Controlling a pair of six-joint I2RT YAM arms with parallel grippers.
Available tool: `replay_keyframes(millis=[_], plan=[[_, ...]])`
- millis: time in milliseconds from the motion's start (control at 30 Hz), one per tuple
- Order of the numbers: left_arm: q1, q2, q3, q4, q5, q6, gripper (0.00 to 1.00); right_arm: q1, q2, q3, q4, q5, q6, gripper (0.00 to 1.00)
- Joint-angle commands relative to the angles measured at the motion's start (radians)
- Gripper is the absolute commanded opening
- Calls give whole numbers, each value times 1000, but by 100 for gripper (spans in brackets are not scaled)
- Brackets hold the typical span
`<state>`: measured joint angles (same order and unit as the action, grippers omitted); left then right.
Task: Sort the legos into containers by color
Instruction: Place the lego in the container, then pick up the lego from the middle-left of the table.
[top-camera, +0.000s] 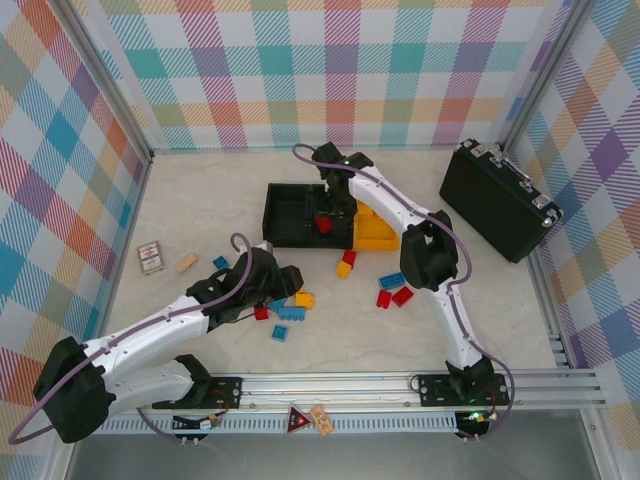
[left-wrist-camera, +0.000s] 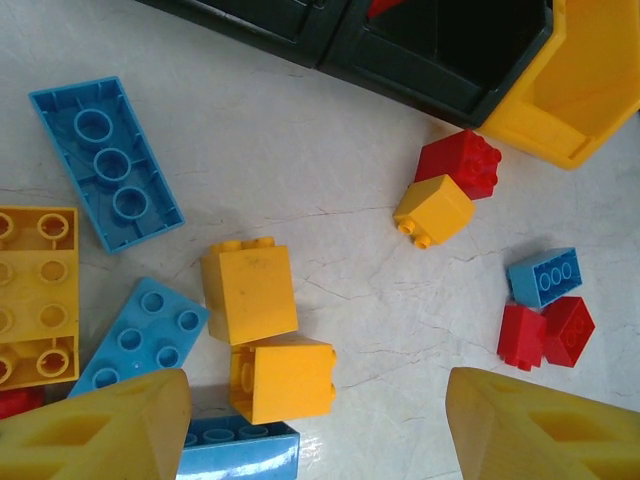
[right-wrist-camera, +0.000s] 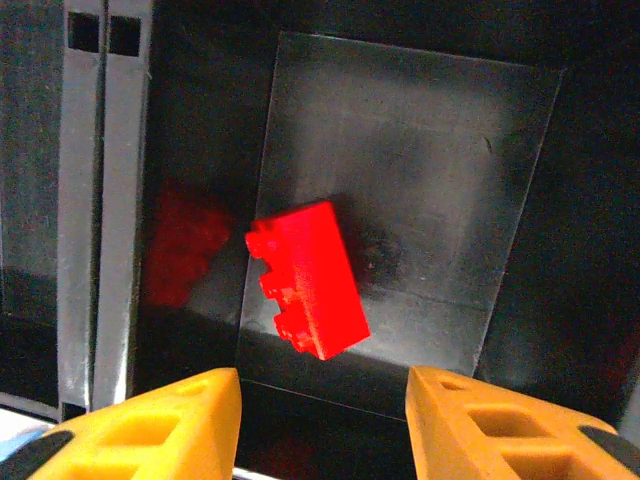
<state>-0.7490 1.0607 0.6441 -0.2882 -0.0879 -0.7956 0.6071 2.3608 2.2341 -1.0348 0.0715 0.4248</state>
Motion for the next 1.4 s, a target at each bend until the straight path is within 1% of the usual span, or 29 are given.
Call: replay_keyframes(millis=[0, 100, 300, 500, 600, 767, 900, 1100, 1167, 1267, 1367], plan=[[8, -23, -13, -37, -12, -10, 68, 1, -61, 21, -30, 7, -13, 47], [9, -31, -14, -55, -19, -19, 68, 2, -139, -56, 10, -5, -14, 47], [9, -54, -10, -113, -50, -34, 68, 10, -312, -263, 101, -31, -8, 47], [9, -51, 8, -181, -89, -53, 67, 21, -487, -513, 209, -101, 12, 47], [8, -40, 11, -191, -89, -62, 67, 30, -570, -646, 272, -148, 22, 47], [9, -6, 27, -225, -92, -74, 66, 52, -688, -829, 330, -181, 33, 48], [6, 7, 26, -263, -104, -84, 66, 58, -758, -938, 352, -203, 36, 48], [-6, 3, 30, -421, -183, -129, 64, 71, -851, -1065, 363, -234, 57, 48], [-10, 14, 19, -431, -182, -133, 64, 76, -878, -1102, 387, -281, 59, 48], [-13, 34, 1, -413, -172, -136, 59, 101, -925, -1174, 465, -364, 39, 51], [-13, 57, -7, -385, -175, -133, 59, 131, -947, -1219, 510, -430, 32, 52]])
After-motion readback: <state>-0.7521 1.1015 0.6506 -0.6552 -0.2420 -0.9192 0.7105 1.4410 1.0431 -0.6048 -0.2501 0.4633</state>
